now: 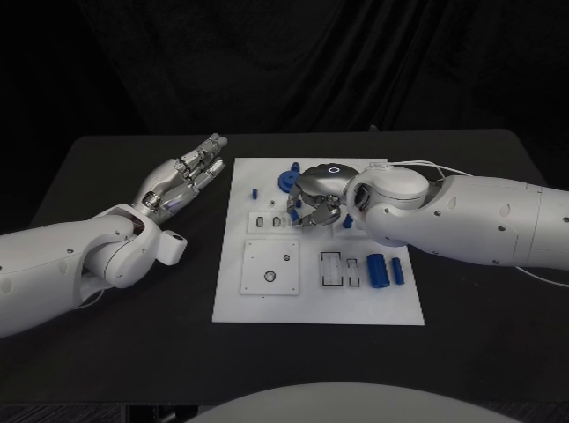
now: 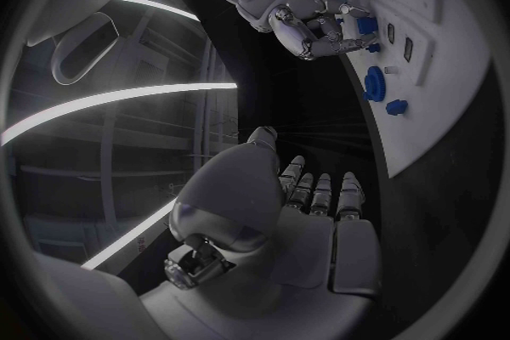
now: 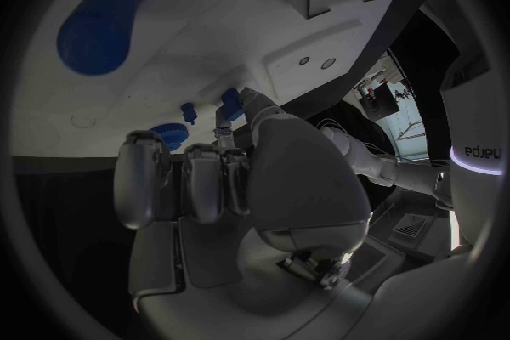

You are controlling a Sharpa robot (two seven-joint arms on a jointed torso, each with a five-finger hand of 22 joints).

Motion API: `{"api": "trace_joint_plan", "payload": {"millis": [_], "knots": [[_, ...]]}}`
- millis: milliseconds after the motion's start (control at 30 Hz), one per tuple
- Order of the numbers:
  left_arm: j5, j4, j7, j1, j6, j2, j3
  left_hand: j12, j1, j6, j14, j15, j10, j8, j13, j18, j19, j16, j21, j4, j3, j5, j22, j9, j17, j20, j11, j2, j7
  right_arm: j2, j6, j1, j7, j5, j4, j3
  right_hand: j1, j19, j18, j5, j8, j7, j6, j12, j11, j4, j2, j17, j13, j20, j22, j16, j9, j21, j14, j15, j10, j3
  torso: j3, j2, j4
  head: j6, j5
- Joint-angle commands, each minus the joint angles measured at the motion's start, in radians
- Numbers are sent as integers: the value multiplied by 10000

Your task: Assemble the parts on the task board

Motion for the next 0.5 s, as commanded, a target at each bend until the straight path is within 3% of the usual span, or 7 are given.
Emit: {"api": "trace_joint_plan", "payload": {"millis": [33, 267, 500], "knots": [[-65, 0, 406, -18, 173, 15, 7, -66, 19, 115, -23, 83, 13, 54, -10, 102, 10, -37, -35, 1, 55, -7, -17, 16, -14, 79, 61, 115, -1, 11, 163, -41, -253, -65, -21, -2, -60, 167, 56, 56, -68, -4, -89, -41, 59, -32, 11, 1455, 2318, 46, 2028, -64, -42, -24, 753, 78, 764, -18, -4, -1, 4, -14, -5], [-65, -4, 393, -18, 191, 20, 7, -66, 18, 158, -23, 89, 13, 63, -10, 102, 10, -37, -35, 0, 54, -7, -17, 22, -14, 85, 77, 115, 17, 25, 198, -42, -252, -65, -41, -2, -104, 160, 61, 58, -199, -19, -269, -56, 48, -25, -13, 1442, 2305, 45, 2023, -75, -54, -49, 749, 71, 751, -27, -2, 0, 4, -18, -7], [-65, -5, 388, -18, 201, 22, 7, -66, 17, 182, -23, 90, 13, 68, -10, 102, 10, -37, -35, 0, 54, -7, -17, 25, -14, 86, 82, 115, 23, 31, 266, -42, -228, -65, -55, -2, -256, 129, 79, 62, -722, -49, -924, -91, 29, 58, -132, 1405, 2273, 37, 2001, -106, -284, -149, 739, 59, 721, -33, -1, 0, 5, -26, -10]]}}
